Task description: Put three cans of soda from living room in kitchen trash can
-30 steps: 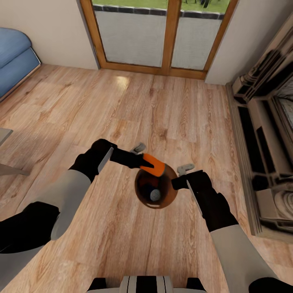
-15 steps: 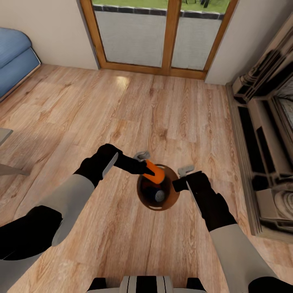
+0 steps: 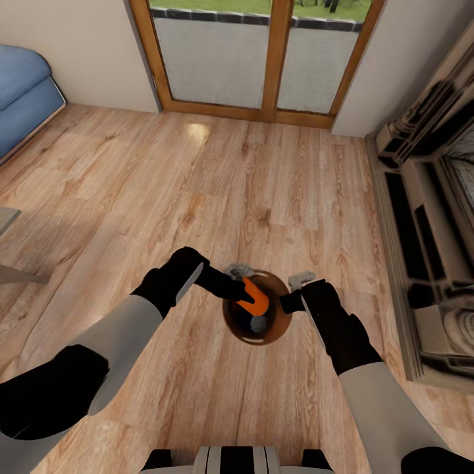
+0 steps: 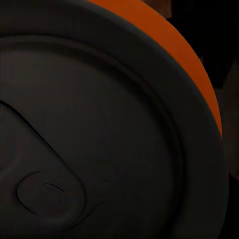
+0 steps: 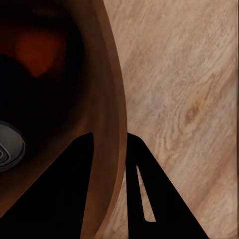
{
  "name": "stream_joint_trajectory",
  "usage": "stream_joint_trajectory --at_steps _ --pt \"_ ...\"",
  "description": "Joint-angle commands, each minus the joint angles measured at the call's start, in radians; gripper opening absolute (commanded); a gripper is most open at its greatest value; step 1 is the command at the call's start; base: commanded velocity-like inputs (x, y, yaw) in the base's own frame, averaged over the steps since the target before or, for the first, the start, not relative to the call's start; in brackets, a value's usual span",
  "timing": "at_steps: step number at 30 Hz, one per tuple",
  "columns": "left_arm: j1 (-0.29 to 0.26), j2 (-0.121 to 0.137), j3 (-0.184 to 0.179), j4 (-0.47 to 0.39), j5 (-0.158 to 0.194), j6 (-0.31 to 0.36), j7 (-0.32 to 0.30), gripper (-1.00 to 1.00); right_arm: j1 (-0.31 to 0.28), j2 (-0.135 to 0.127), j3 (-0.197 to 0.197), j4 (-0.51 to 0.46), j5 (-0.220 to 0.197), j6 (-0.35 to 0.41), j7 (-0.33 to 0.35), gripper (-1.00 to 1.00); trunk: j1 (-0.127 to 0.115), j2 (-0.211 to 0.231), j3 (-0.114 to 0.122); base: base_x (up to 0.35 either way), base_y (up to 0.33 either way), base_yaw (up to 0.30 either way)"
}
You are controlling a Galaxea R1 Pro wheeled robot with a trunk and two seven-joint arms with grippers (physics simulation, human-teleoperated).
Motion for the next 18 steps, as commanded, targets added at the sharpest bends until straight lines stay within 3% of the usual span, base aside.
stream_joint_trajectory --at_steps 1,9,18 --pt "0.000 -0.002 -0.004 0.000 -0.012 0.000 0.004 -1.00 -0.001 0.001 0.001 -0.070 -0.044 0.004 0.005 -1.00 0.000 0.000 0.000 0.000 0.000 0.000" --pt "0.021 -0.022 -0.024 -0.004 -0.011 0.000 0.028 -1.00 -0.001 0.000 -0.002 -0.062 -0.043 0.004 0.004 -1.00 0.000 0.000 0.000 0.000 0.000 0.000" --pt "0.045 -0.029 -0.030 -0.026 -0.010 0.000 0.155 -1.00 0.000 0.000 -0.003 -0.050 -0.044 0.004 0.004 -1.00 0.000 0.000 0.000 0.000 0.000 0.000"
